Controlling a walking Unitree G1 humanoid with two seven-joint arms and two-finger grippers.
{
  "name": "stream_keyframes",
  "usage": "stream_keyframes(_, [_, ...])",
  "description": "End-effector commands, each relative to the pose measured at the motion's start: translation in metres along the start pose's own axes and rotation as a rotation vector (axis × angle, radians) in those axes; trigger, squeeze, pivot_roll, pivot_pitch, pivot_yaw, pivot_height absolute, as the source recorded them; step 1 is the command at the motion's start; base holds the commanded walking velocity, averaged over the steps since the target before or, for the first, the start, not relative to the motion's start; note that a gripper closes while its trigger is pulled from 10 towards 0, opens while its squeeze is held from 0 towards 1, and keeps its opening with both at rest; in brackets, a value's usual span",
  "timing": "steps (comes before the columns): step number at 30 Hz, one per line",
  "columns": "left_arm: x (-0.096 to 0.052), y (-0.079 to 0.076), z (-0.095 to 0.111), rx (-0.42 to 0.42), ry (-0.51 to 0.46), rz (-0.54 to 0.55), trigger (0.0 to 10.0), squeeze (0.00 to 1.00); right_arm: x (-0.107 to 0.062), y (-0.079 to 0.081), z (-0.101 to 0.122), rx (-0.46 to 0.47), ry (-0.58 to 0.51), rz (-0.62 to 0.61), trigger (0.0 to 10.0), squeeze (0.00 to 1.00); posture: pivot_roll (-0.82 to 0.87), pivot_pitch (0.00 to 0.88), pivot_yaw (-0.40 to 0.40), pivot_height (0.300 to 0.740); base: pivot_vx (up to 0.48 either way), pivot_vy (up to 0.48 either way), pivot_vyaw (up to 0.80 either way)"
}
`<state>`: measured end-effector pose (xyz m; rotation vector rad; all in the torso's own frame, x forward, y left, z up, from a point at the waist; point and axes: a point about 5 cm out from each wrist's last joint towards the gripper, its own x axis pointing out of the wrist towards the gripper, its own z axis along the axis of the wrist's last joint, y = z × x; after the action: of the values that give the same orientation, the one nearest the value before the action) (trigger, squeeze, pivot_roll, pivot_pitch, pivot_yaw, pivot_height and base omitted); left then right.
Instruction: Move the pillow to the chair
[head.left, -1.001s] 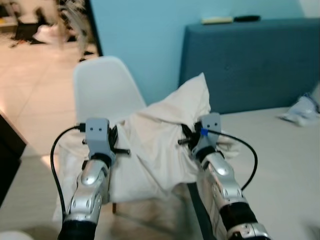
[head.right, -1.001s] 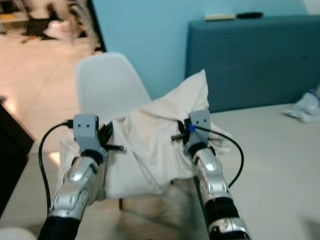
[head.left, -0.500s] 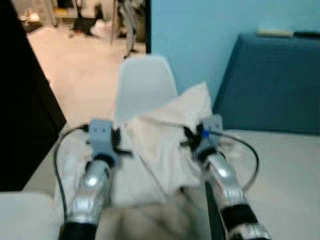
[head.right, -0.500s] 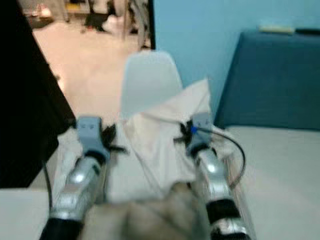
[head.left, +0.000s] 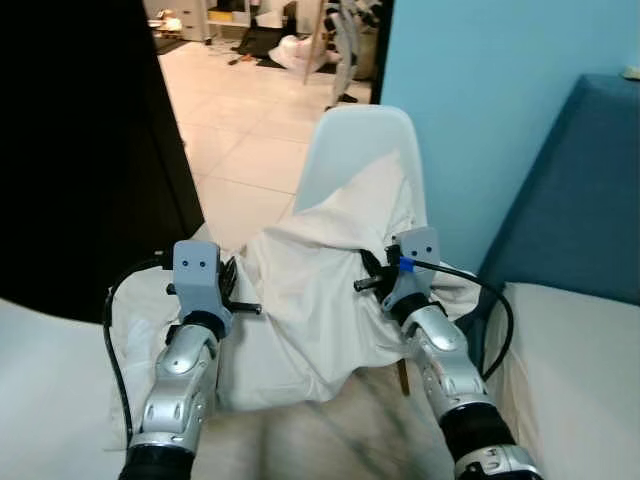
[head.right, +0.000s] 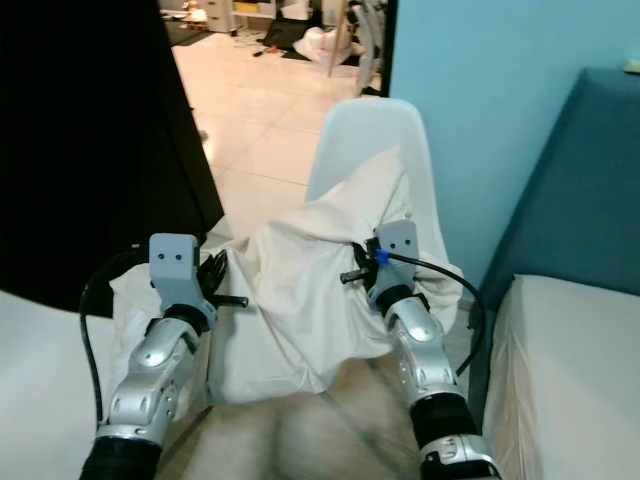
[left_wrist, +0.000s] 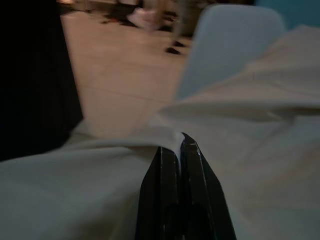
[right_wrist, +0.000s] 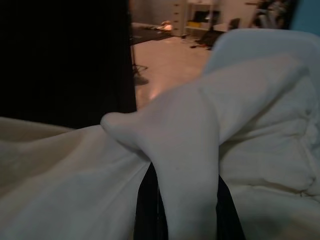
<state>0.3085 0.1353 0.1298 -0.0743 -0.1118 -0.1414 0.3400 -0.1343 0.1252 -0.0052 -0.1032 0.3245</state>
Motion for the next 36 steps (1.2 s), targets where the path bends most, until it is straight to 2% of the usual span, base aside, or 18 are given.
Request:
stream_keyframes(1, [0.002, 0.0, 0.012, -0.003, -0.052, -0.006, 10.0, 0.0, 0.005, 0.014, 0.004, 0.0, -0.026, 0.057, 10.0, 0.0, 0.04, 0.045, -0.014, 0.74, 0.0, 0.0, 0.8])
stream_keyframes(11, [0.006, 0.006, 0.008, -0.004, -0.022, 0.013, 10.0, 0.0, 0.008, 0.014, 0.003, 0.002, -0.014, 0.059, 10.0, 0.0, 0.05, 0.06, -0.024, 0.74, 0.0, 0.0, 0.8])
stream_keyframes(22, [-0.006, 0.006, -0.004, 0.006, 0.041, 0.038, 10.0, 0.0, 0.005, 0.014, -0.002, 0.002, -0.003, 0.07, 10.0, 0.0, 0.05, 0.069, -0.032, 0.74, 0.0, 0.0, 0.8])
stream_keyframes(31, [-0.004, 0.009, -0.007, 0.026, 0.098, 0.069, 10.0, 0.0, 0.005, 0.015, -0.004, 0.007, 0.009, 0.07, 10.0, 0.0, 0.05, 0.069, -0.031, 0.74, 0.0, 0.0, 0.8])
stream_keyframes(36, [-0.003, 0.009, -0.005, 0.04, 0.084, 0.077, 10.0, 0.0, 0.006, 0.013, -0.005, 0.014, 0.013, 0.064, 10.0, 0.0, 0.06, 0.069, -0.033, 0.74, 0.0, 0.0, 0.8])
